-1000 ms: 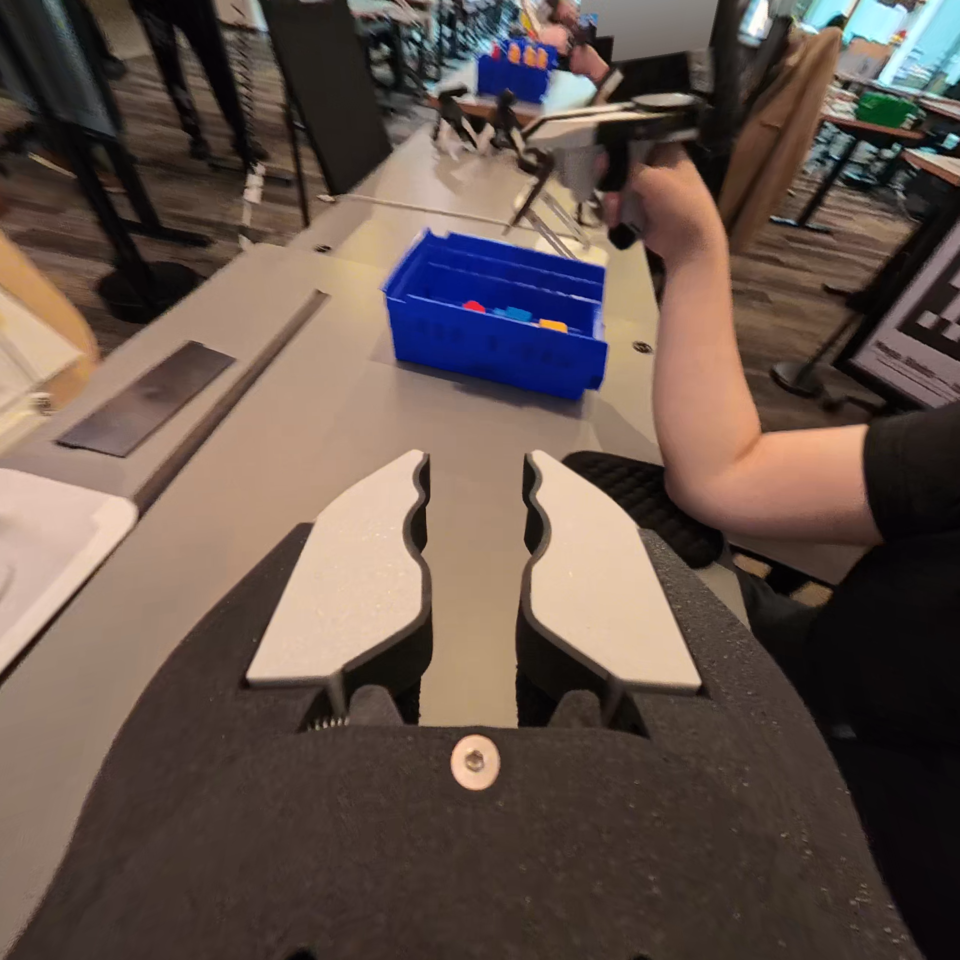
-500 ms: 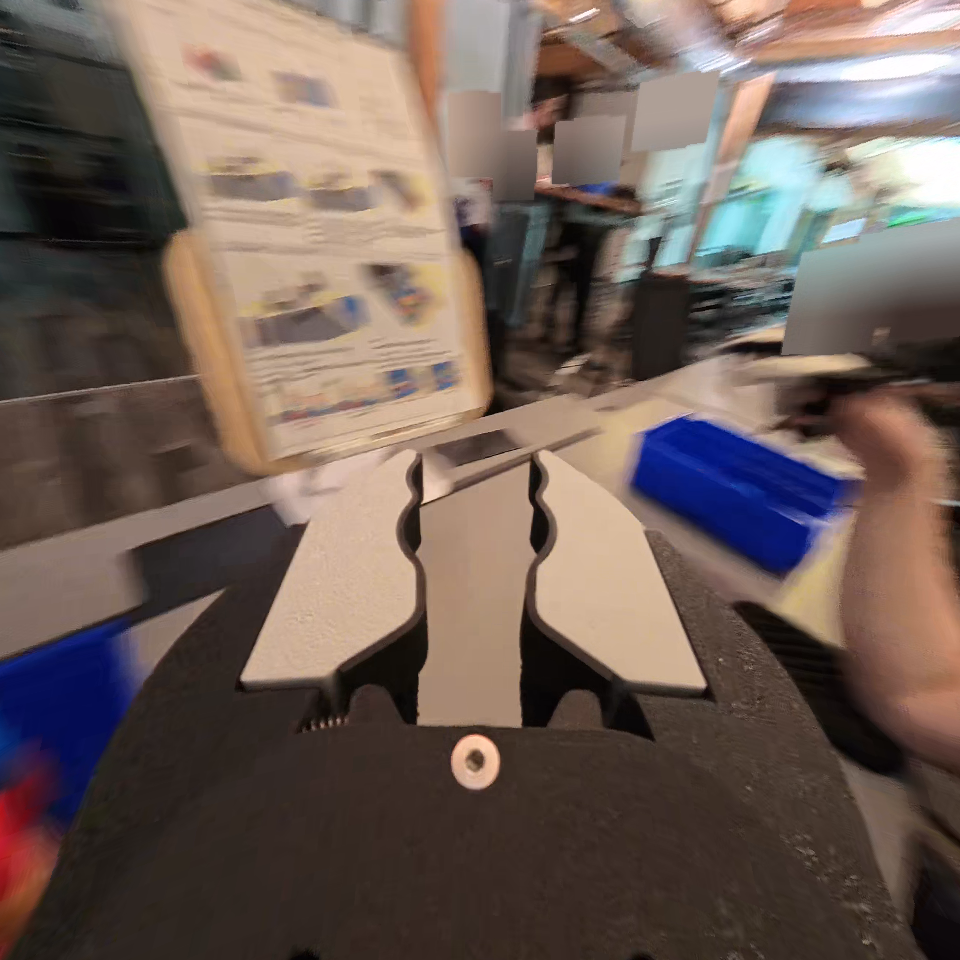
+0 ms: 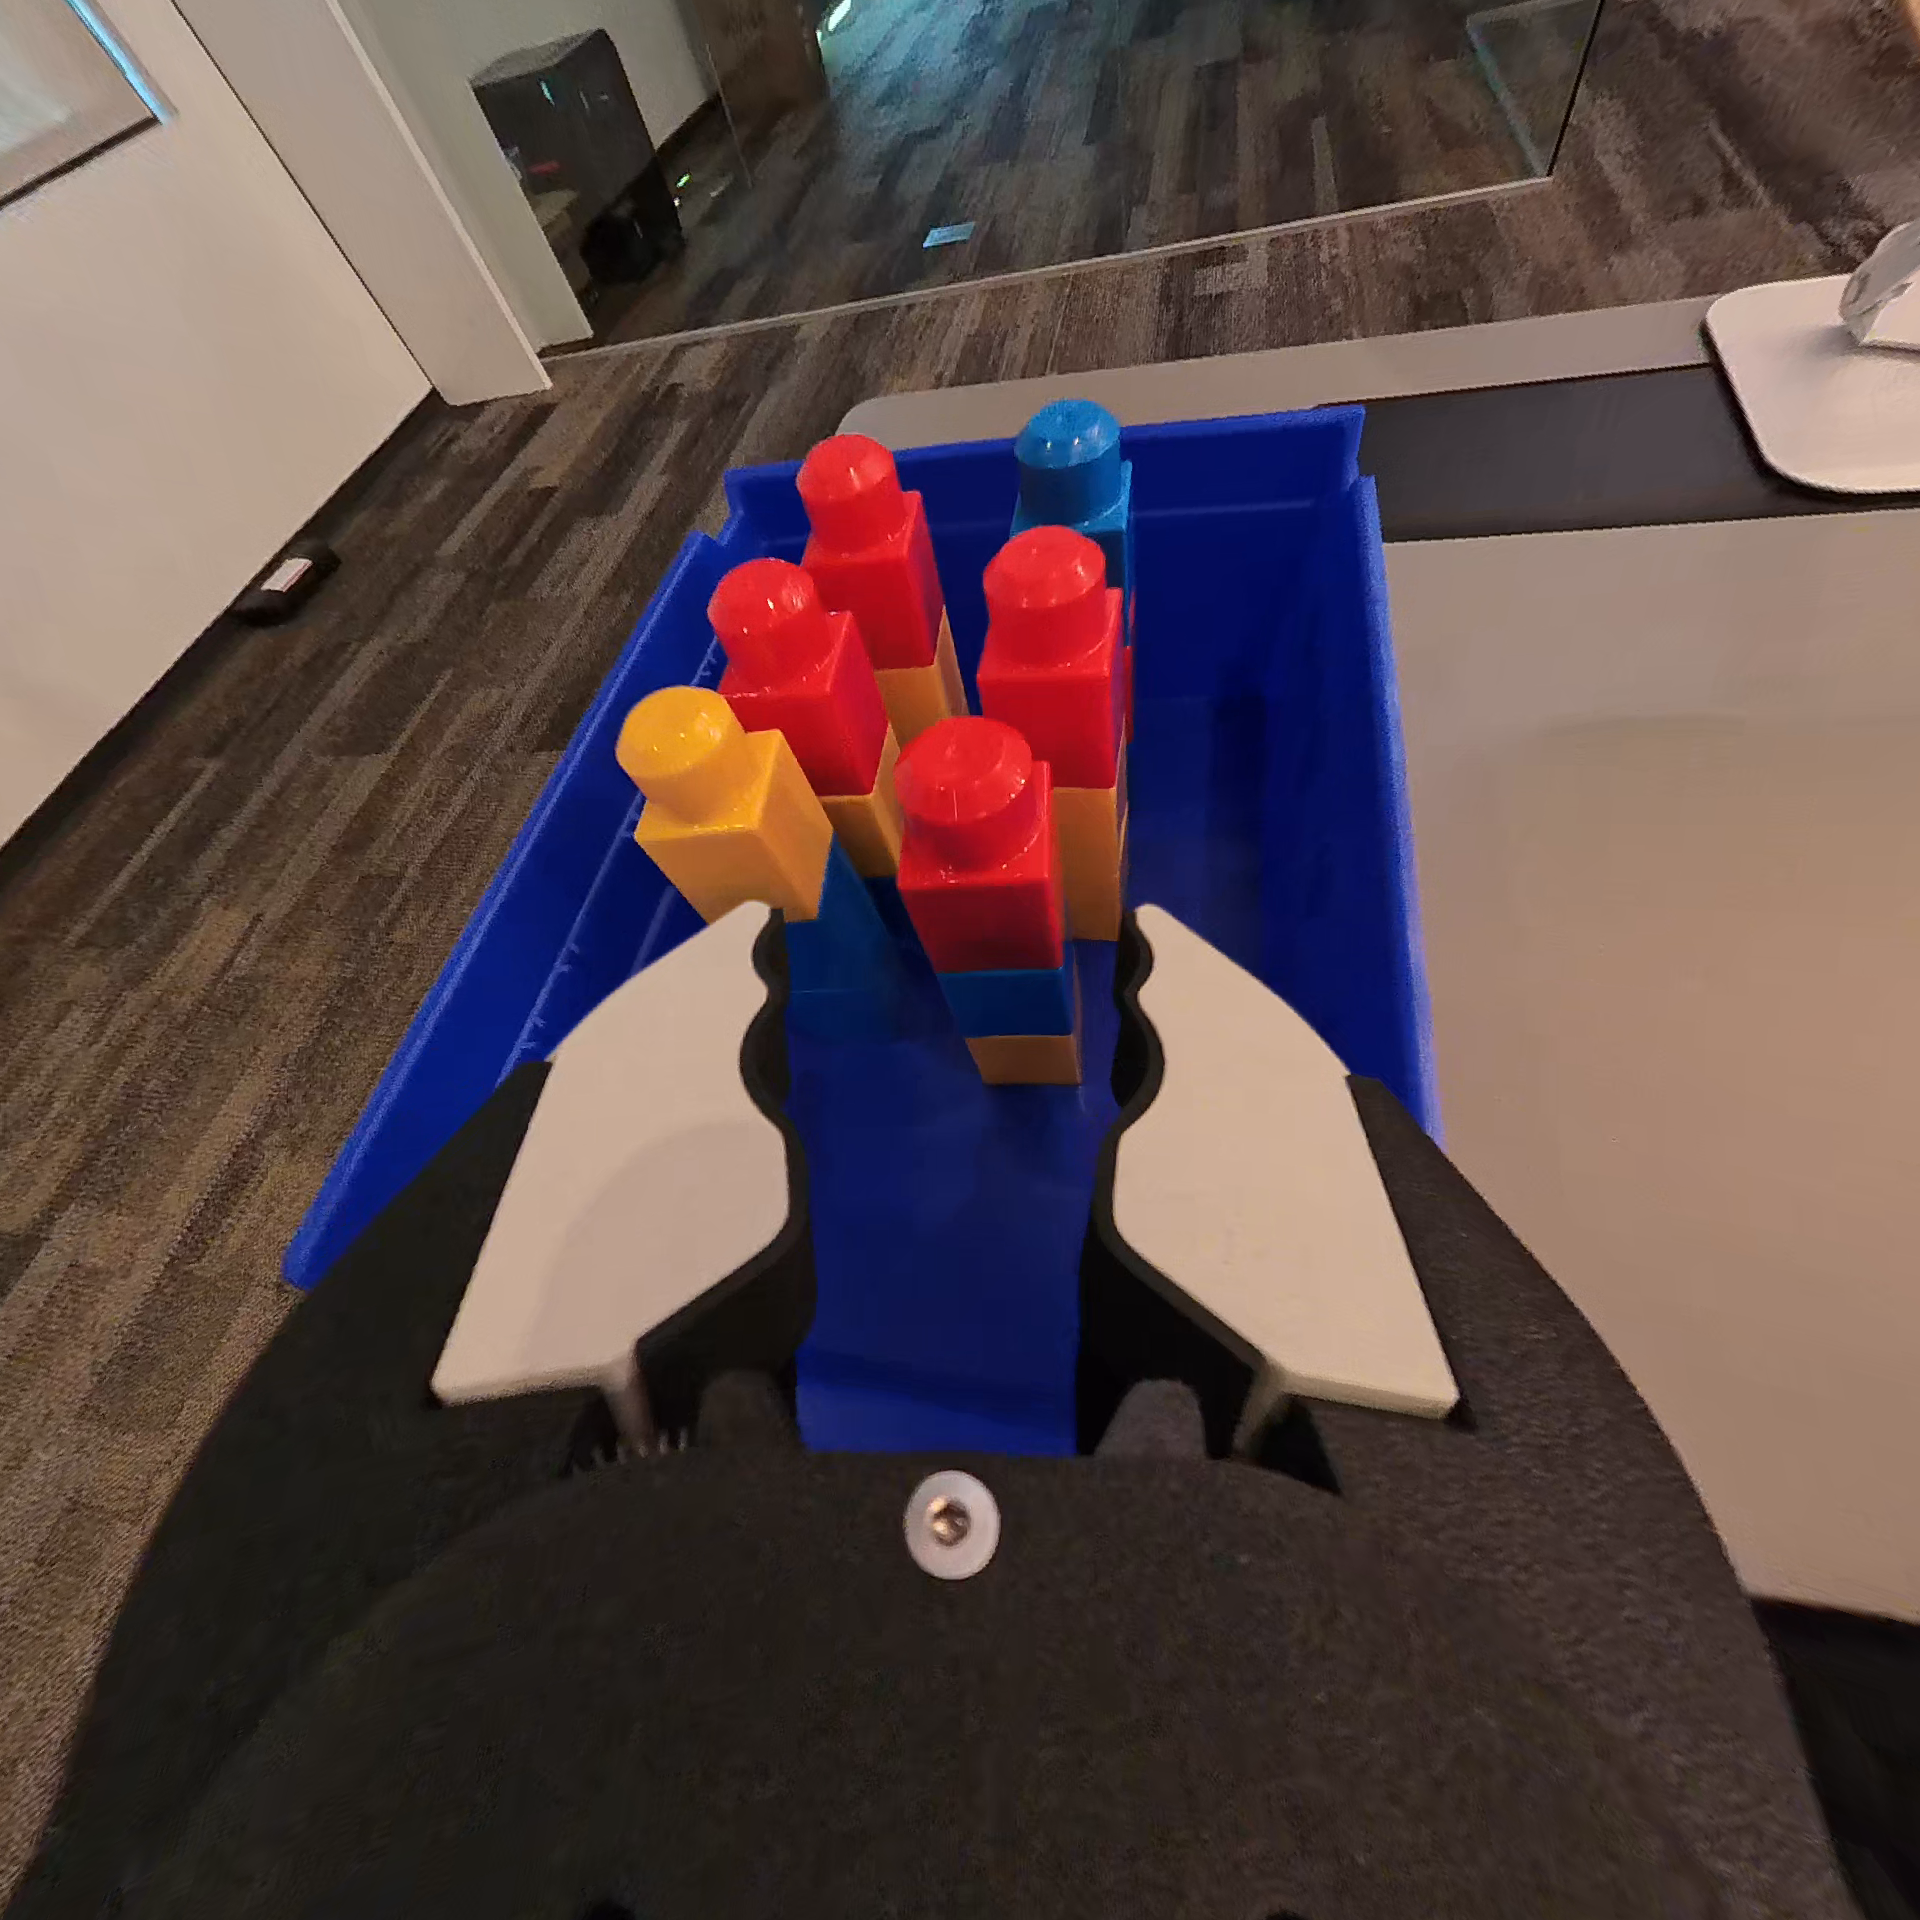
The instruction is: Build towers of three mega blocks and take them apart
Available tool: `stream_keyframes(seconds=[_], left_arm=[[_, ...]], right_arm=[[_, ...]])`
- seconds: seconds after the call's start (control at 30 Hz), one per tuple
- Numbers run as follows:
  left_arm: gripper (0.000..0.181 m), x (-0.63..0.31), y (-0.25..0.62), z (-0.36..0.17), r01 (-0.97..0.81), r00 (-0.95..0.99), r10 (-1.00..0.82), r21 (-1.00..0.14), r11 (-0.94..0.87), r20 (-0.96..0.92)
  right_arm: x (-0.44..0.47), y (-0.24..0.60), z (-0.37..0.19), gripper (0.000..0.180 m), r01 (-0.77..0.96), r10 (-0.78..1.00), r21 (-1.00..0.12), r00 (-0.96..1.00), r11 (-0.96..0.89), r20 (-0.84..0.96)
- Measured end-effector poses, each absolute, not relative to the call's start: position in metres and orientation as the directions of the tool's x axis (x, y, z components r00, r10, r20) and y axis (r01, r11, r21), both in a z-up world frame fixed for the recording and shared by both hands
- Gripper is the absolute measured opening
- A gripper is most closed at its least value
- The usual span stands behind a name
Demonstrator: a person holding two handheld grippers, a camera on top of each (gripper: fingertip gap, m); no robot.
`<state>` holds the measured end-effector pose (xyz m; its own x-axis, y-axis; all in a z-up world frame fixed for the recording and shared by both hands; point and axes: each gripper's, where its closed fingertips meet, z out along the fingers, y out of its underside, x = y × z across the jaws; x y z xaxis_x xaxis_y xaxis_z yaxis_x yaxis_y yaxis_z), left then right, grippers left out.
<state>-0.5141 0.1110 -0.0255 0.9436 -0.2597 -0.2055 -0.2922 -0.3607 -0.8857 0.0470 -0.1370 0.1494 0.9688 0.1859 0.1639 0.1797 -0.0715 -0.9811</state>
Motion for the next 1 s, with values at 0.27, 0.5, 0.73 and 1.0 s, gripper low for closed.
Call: stream_keyframes(seconds=[0.27, 0.5, 0.73, 1.0], left_arm=[[0.061, -0.514, 0.118, -0.039, -0.300, 0.943, -0.258, -0.874, -0.381, -0.211], [0.062, -0.511, 0.126, -0.049, -0.323, 0.937, -0.265, -0.854, -0.407, -0.228], [0.063, -0.513, 0.134, -0.066, -0.306, 0.942, -0.269, -0.836, -0.455, -0.199], [0.061, -0.510, 0.145, -0.084, -0.311, 0.940, -0.291, -0.790, -0.528, -0.176]], right_arm=[[0.061, -0.134, 0.135, 0.035, 0.169, 0.148, -0.975, 0.978, -0.145, 0.148], [0.060, -0.131, 0.131, 0.035, 0.189, 0.144, -0.967, 0.976, -0.173, 0.165], [0.061, -0.128, 0.124, 0.036, 0.215, 0.134, -0.953, 0.973, -0.215, 0.189], [0.058, -0.127, 0.125, 0.036, 0.222, 0.143, -0.951, 0.971, -0.215, 0.194]])
